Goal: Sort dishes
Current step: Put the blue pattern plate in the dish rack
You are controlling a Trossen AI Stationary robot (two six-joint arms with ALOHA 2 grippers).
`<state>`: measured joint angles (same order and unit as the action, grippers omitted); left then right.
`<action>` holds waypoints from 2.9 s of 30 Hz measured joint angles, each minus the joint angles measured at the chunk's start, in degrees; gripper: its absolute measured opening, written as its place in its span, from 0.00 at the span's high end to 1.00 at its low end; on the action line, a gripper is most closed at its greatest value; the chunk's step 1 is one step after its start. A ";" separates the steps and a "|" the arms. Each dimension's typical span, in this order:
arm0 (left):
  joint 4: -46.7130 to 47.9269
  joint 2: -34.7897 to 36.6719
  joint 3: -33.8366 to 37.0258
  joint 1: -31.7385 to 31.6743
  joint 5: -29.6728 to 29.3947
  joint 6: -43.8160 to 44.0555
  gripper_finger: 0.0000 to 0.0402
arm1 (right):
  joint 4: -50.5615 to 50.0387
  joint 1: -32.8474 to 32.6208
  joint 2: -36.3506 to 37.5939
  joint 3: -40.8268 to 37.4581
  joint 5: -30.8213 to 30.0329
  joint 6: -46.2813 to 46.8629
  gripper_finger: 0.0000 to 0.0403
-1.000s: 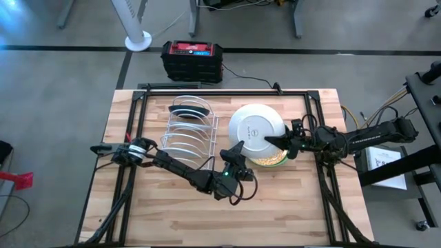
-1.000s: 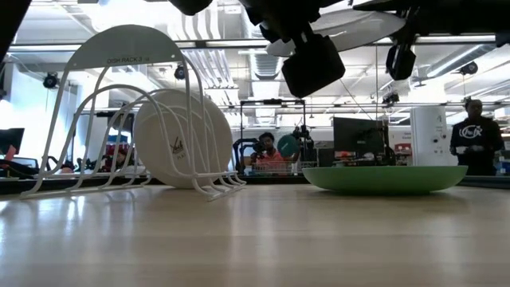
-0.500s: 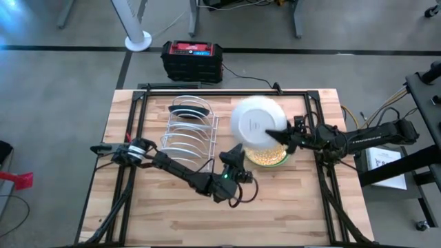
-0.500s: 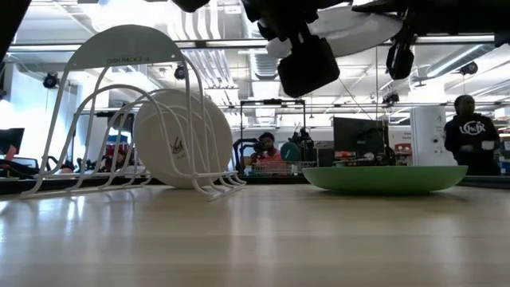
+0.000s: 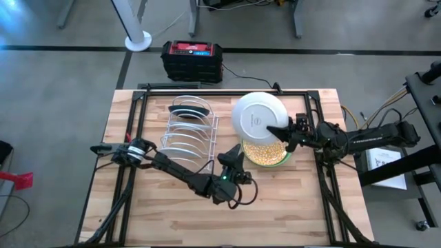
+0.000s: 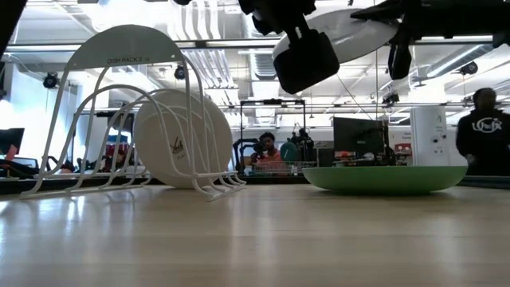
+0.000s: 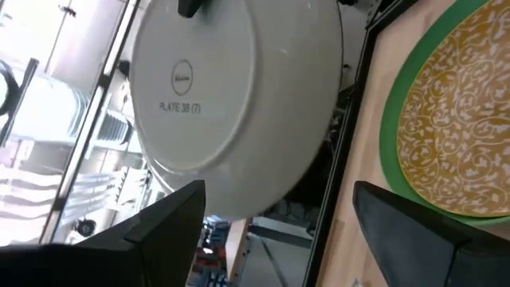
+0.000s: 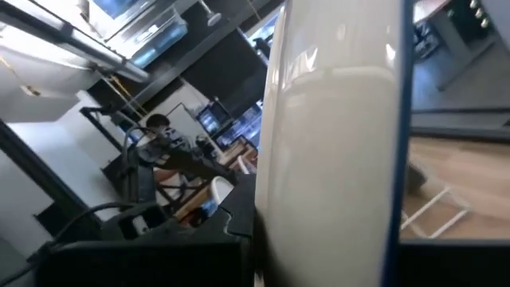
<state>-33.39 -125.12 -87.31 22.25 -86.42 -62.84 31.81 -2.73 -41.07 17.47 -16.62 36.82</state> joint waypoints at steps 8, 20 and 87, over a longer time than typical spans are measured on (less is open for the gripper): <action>0.57 2.35 0.02 1.64 -2.64 3.80 0.24 | -1.59 4.83 0.89 0.00 4.03 -6.03 0.93; 1.53 8.76 3.90 2.08 -2.58 4.39 0.24 | -3.21 10.20 -1.71 5.63 14.66 -19.72 0.93; 1.36 58.48 31.21 2.61 -3.05 20.51 0.24 | 21.12 13.63 -49.95 26.10 36.31 -35.25 0.93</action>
<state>-32.03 -66.65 -56.10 24.86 -89.47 -42.33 52.93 10.90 -91.02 43.57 19.69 1.57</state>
